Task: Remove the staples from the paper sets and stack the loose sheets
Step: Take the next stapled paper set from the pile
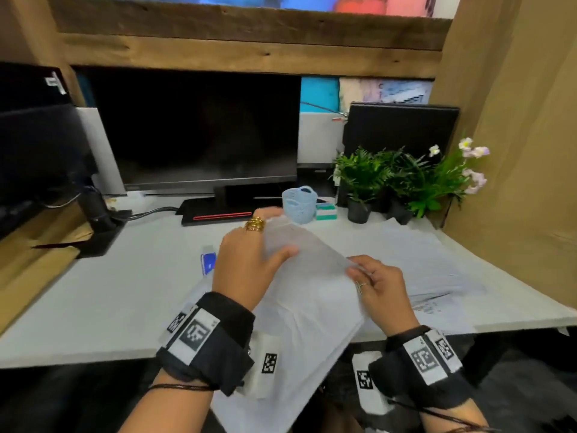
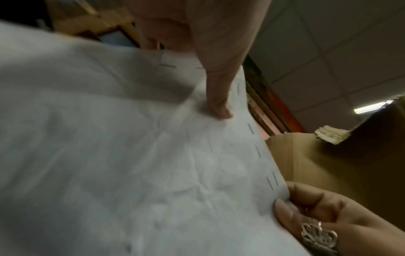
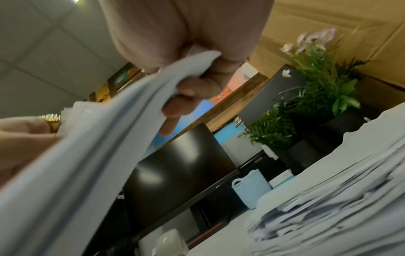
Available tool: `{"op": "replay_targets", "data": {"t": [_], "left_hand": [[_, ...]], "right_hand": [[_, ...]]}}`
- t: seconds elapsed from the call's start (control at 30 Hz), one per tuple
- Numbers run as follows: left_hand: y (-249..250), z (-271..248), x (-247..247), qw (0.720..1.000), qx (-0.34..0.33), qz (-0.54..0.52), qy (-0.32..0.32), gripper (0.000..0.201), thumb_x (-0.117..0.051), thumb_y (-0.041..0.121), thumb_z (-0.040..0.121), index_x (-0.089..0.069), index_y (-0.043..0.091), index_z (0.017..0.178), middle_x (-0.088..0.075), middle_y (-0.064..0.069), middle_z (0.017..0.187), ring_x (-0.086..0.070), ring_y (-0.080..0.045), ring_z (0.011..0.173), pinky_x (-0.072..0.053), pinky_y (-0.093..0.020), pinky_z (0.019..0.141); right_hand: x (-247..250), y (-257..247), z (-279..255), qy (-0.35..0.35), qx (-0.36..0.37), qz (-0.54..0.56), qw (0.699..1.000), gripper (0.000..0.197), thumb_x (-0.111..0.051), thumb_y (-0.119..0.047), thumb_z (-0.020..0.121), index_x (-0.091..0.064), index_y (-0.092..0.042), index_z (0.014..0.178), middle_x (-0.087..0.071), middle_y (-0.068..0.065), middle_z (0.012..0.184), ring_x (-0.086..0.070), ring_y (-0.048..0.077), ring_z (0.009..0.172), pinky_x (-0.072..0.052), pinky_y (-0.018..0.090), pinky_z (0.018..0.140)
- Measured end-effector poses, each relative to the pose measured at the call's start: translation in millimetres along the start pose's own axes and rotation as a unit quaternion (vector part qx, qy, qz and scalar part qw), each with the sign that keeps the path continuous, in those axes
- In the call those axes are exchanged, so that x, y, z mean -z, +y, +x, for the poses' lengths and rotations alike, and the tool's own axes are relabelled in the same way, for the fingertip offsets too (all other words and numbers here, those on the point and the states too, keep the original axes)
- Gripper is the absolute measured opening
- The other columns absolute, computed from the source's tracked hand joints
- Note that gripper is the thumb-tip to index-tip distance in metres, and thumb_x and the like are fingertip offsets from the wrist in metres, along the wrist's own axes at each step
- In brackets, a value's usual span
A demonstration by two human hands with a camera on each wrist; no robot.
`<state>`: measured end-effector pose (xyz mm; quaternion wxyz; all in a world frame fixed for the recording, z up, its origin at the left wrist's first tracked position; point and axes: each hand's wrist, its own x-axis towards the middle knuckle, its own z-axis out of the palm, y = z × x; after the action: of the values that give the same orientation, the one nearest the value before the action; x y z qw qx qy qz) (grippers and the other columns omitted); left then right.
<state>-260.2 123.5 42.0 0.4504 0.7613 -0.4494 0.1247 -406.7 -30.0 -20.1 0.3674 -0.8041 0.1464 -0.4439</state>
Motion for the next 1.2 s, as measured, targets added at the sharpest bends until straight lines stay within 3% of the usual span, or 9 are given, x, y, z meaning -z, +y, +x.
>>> {"op": "replay_targets", "data": {"t": [0.07,0.17,0.33,0.47,0.6,0.7,0.83,1.1,1.2], "left_hand": [[-18.7,-11.7,8.5,0.999,0.022,0.027,0.018,0.054,-0.075,0.034,0.075,-0.049,0.028,0.122,-0.062,0.003,0.111,-0.057,-0.02,0.102,-0.043,-0.032,0.09],[-41.5,-25.7,13.3,0.984,-0.024,0.177,-0.015,0.064,-0.077,0.033,0.072,-0.047,0.03,0.129,-0.056,0.006,0.119,-0.051,-0.019,0.112,-0.023,-0.047,0.11],[-54.6,-31.8,11.8,0.905,-0.023,0.391,-0.166,0.036,-0.036,0.047,0.096,-0.057,0.031,0.12,-0.06,0.008,0.112,-0.049,-0.015,0.113,0.012,-0.04,0.108],[-70.1,-32.9,16.9,0.899,0.009,0.401,-0.173,0.034,-0.032,0.041,0.099,-0.061,0.029,0.112,-0.067,0.005,0.097,-0.06,-0.014,0.096,-0.006,-0.029,0.102],[-82.6,-34.2,24.3,0.908,0.047,0.377,-0.174,0.032,-0.031,0.039,0.1,-0.055,0.035,0.12,-0.067,0.005,0.095,-0.059,-0.015,0.09,-0.02,-0.03,0.094],[-86.6,-34.0,28.3,0.907,0.056,0.376,-0.183,0.031,-0.031,0.039,0.099,-0.058,0.034,0.114,-0.057,0.006,0.08,-0.049,-0.016,0.074,-0.022,-0.029,0.086],[-96.9,-36.5,35.5,0.89,0.084,0.407,-0.19,0.042,-0.031,0.052,0.096,-0.05,0.02,0.077,-0.053,0.003,0.07,-0.04,-0.019,0.066,-0.022,-0.029,0.084],[-105.8,-42.3,38.9,0.901,0.09,0.377,-0.192,0.047,-0.037,0.064,0.089,-0.065,0.031,0.107,-0.067,0.006,0.084,-0.046,-0.013,0.074,-0.025,-0.027,0.091],[-100.1,-41.5,37.9,0.902,0.08,0.379,-0.192,0.041,-0.038,0.058,0.09,-0.065,0.031,0.105,-0.067,0.004,0.083,-0.046,-0.015,0.073,-0.024,-0.026,0.088]], "right_hand": [[-11.7,4.3,5.0,-0.073,0.007,-0.018,0.997,0.017,-0.061,0.0,0.084,-0.072,-0.01,0.09,-0.067,-0.008,0.076,-0.059,-0.007,0.073,-0.042,0.006,0.069],[-37.9,4.4,13.2,-0.173,0.018,-0.067,0.982,0.018,-0.06,0.004,0.085,-0.072,-0.007,0.092,-0.068,-0.004,0.079,-0.061,0.004,0.075,-0.041,0.006,0.071],[-79.0,-7.7,28.6,-0.289,0.008,-0.063,0.955,0.016,-0.058,-0.002,0.089,-0.07,-0.005,0.098,-0.067,-0.002,0.087,-0.058,0.008,0.081,-0.039,0.005,0.072],[-92.1,-18.6,54.6,-0.369,-0.068,-0.071,0.924,0.025,-0.052,-0.023,0.096,-0.069,-0.005,0.096,-0.063,-0.001,0.086,-0.056,0.01,0.082,-0.043,0.014,0.072],[-106.8,-8.4,89.7,-0.246,-0.204,-0.167,0.933,0.047,-0.041,-0.043,0.098,-0.068,-0.004,0.096,-0.067,0.009,0.089,-0.062,0.021,0.08,-0.052,0.03,0.076],[-138.6,3.0,98.5,-0.305,-0.2,-0.325,0.873,0.054,-0.044,-0.048,0.094,-0.063,0.0,0.11,-0.062,0.016,0.116,-0.056,0.03,0.108,-0.044,0.034,0.092],[-161.7,8.6,96.6,-0.408,-0.25,-0.347,0.806,0.073,-0.053,-0.068,0.079,-0.054,-0.007,0.121,-0.058,0.012,0.124,-0.055,0.029,0.106,-0.043,0.035,0.095],[-173.4,-1.6,91.6,-0.425,-0.264,-0.331,0.8,0.057,-0.047,-0.033,0.093,-0.028,-0.006,0.14,-0.04,0.017,0.142,-0.042,0.035,0.127,-0.034,0.042,0.106],[-164.3,0.7,95.1,-0.368,-0.323,-0.213,0.846,0.06,-0.052,-0.029,0.093,-0.023,-0.005,0.14,-0.044,0.018,0.136,-0.048,0.032,0.117,-0.04,0.036,0.093]]}}
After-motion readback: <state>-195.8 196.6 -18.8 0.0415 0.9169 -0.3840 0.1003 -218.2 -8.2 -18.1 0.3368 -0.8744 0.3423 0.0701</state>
